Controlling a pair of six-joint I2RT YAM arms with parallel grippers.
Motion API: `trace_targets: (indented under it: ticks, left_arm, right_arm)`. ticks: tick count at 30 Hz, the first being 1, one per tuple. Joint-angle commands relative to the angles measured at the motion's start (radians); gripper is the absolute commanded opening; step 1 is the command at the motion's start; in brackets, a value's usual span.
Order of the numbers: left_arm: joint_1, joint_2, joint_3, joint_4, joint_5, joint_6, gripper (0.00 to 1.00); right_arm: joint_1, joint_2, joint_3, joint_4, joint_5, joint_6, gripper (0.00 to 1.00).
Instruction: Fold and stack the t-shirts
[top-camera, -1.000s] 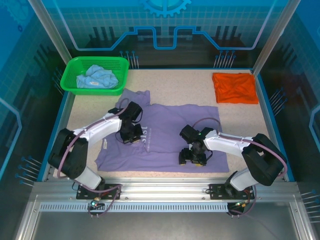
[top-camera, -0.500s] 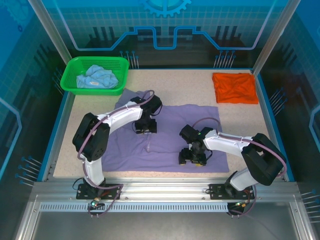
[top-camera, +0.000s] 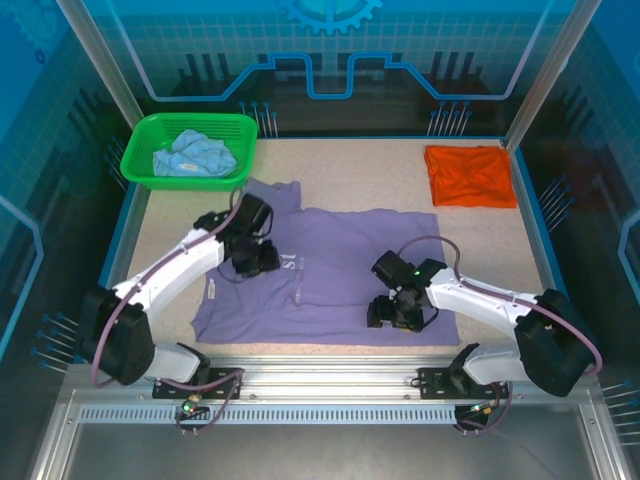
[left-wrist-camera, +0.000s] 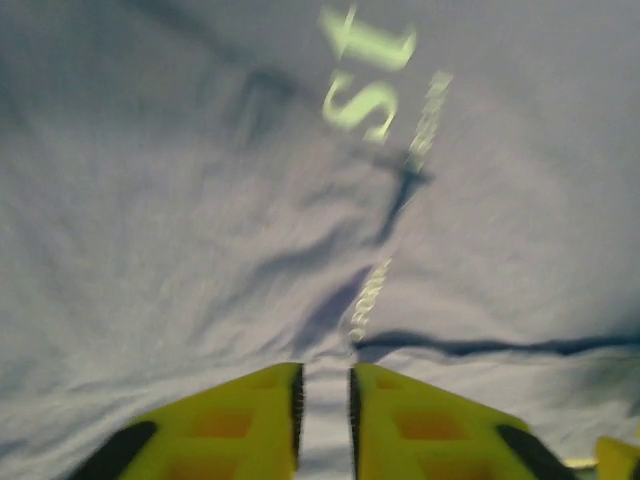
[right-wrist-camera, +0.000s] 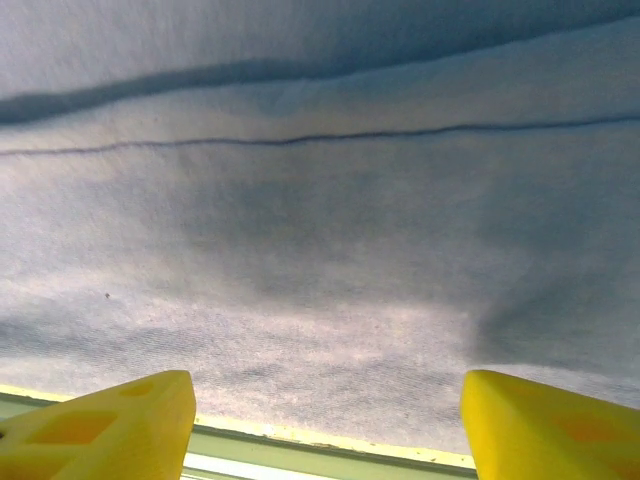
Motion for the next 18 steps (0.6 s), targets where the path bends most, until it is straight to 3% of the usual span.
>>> trace_targets:
  ticks: [1,6,11,18]
  left_arm:
    - [0.022,-0.013,-0.177,0.115,0.120,-0.112,0.19]
    - [0.028,-0.009,-0.336,0.164,0.072,-0.193,0.18]
    - [0.028,-0.110,-0.410,0.098,0.037,-0.261,0.25]
    - [0.030,-0.204,-0.481,0.028,0.041,-0.290,0.30]
  right_arm:
    - [-0.032,-0.025,-0.025,0.010,0.020,0.024,0.70]
    - [-0.063,0.025,-0.064,0.082,-0.001,0.047,0.69]
    - [-0.065,0.122,-0.112,0.084,-0.013,0.089,0.69]
    - [-0.061,0.056,-0.203,0.038,-0.067,0.138,0.72]
